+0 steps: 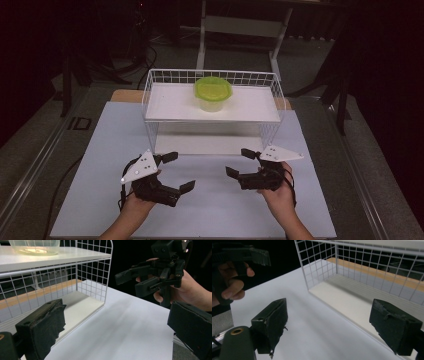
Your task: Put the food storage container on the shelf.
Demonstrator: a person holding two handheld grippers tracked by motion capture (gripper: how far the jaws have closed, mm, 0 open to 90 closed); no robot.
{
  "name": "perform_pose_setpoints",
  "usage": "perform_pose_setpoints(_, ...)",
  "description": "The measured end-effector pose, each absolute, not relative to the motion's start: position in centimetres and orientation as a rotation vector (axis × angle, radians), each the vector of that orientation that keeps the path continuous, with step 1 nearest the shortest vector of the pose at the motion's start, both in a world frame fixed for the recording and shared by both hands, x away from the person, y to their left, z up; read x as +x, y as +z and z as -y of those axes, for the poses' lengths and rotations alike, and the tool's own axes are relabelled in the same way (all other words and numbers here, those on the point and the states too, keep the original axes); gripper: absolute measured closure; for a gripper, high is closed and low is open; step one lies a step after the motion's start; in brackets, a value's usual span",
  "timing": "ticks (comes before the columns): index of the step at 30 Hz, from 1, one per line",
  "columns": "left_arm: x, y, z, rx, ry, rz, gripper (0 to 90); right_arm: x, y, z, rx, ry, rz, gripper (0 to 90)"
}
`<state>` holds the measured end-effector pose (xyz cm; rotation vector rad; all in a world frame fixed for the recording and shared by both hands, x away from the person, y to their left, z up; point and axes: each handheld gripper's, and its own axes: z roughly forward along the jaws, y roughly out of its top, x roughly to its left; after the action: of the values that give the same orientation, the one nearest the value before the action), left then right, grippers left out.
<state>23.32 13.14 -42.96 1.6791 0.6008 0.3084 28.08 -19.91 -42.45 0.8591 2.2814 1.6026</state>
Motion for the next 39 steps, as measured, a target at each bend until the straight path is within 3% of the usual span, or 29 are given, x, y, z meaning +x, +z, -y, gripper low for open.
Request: perform_pose_setpoints(39, 21.7, -47.5, -16.1, 1.762, 0.301, -0.665, 1.8, 24.3, -47.3, 26.9, 0.905, 1.521, -2.339, 15.0)
